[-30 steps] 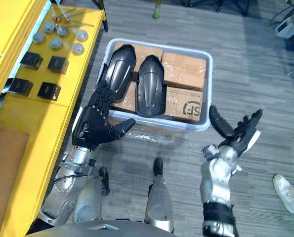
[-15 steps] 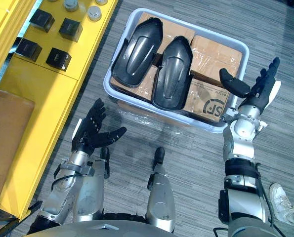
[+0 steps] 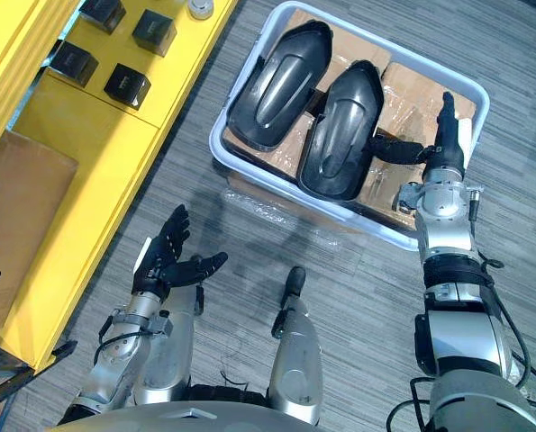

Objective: Walk over and take three plastic housings, then place them on the shelf

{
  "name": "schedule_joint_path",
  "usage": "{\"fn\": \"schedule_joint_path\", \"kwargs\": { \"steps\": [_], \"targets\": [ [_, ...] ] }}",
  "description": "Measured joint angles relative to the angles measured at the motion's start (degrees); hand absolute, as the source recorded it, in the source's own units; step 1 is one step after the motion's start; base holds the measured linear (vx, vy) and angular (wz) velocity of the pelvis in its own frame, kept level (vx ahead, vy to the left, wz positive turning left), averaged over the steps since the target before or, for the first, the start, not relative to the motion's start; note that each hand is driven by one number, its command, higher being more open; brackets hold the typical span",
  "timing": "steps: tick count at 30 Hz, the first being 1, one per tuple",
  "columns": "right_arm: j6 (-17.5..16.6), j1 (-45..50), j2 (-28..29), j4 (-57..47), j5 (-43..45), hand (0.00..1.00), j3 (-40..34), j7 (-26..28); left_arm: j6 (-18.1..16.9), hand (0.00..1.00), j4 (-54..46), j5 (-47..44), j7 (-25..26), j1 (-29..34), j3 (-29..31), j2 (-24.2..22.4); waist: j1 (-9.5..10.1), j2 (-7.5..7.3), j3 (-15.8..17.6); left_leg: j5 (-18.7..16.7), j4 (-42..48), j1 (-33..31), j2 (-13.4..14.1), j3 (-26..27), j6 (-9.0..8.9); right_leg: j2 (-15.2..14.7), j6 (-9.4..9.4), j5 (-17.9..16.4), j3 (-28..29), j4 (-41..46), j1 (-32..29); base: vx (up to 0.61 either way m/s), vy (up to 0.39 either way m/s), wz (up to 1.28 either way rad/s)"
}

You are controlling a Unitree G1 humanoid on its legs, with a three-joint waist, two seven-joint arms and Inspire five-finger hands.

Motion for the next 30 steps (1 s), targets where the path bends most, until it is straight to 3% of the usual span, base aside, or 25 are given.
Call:
{"fn": "schedule_joint_path", "kwargs": {
  "steps": [5, 6, 15, 22, 25, 30],
  "targets": [
    [1.62, -0.93, 0.0, 3.96, -1.15, 1.0, 3.72, 3.5, -0.13, 1.0, 0.39, -2.52, -0.35, 0.02, 0.0, 0.02, 0.24, -0.18, 0.19, 0.79, -0.72, -0.98, -0.13, -0.92, -0.15, -0.02, -0.05, -0.02, -1.2, -0.03, -0.54, 0.0, -0.007, 0.1],
    [2.21, -1.6, 0.0, 5.16, -2.44, 0.0, 4.4, 4.19, -0.29, 1.0, 0.77, -2.51, -0.36, 0.02, -0.01, 0.0, 0.31, -0.26, 0.38, 0.96, -0.88, -0.99, -0.12, -1.15, -0.21, 0.02, -0.08, -0.04, -1.48, -0.02, -0.52, 0.0, -0.021, 0.09],
    [7.23, -6.69, -4.23, 10.2, -9.86, 0.0, 6.79, 7.48, -0.45, 1.0, 3.55, -2.5, -0.14, 0.85, -0.67, -0.01, 0.55, -0.85, 0.7, 2.71, -3.24, -0.97, -0.12, -2.17, -0.64, 0.1, -0.4, -0.22, -3.27, -0.08, -0.51, 0.0, -0.015, 0.08],
    [8.99, -8.6, -4.4, 13.38, -11.86, 0.0, 7.37, 5.99, -1.41, 1.0, 3.47, -5.93, 2.36, 1.32, -0.41, -0.02, 1.38, -0.92, 0.73, 4.57, -6.77, 0.82, 0.12, -2.18, -1.11, 0.29, -0.72, -0.4, -3.65, -0.06, -0.31, 0.03, -0.031, 0.02],
    [9.19, -8.17, -2.98, 12.89, -5.22, 0.0, 6.1, 4.15, -1.44, 1.0, 2.91, -5.89, 4.56, 1.36, 0.79, -0.02, 1.36, -0.91, 0.73, 4.84, -7.84, 2.38, 0.09, -1.82, -1.07, 0.14, -0.95, -0.54, -3.62, -0.06, 0.5, 0.03, -0.008, -0.04],
    [12.5, -4.39, -2.36, 9.33, -4.12, 0.0, 3.0, 1.47, -1.57, 1.0, -5.58, -3.01, 8.15, 1.57, 8.66, 0.14, 1.46, -1.0, 0.73, 5.45, -9.13, 3.48, 0.04, -1.06, -1.12, 0.04, -1.12, -0.65, -3.34, -0.02, 0.81, 0.0, 0.0, -0.01]
  ]
}}
